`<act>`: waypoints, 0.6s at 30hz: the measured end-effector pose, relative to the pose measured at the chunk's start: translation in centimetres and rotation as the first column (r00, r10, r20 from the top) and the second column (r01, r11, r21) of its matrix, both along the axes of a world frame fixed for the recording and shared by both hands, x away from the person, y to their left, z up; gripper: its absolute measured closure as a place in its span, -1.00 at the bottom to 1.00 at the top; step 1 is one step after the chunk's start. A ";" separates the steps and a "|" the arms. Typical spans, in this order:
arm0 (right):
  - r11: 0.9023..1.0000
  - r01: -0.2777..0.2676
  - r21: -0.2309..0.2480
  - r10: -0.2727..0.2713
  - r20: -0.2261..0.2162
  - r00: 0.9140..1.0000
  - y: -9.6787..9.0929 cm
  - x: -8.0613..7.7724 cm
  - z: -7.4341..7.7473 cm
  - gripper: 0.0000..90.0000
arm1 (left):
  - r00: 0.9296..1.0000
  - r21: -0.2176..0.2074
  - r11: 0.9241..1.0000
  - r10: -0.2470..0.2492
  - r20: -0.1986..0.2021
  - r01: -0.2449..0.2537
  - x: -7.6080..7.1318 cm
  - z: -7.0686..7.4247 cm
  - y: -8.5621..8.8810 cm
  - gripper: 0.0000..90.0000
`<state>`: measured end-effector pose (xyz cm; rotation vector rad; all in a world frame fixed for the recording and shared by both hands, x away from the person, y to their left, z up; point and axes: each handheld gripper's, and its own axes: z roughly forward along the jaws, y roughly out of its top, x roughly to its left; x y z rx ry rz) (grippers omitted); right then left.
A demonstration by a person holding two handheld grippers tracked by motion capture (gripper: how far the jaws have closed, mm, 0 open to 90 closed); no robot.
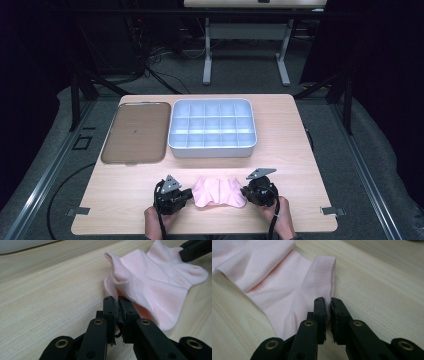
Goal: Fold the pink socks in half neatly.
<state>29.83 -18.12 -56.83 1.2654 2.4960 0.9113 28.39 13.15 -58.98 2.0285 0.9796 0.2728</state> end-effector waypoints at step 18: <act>0.994 -0.042 0.099 0.039 0.033 0.999 0.0 -0.7 3.5 0.84 | 1.000 0.001 1.000 -0.003 0.000 0.003 0.0 0.0 0.0 0.89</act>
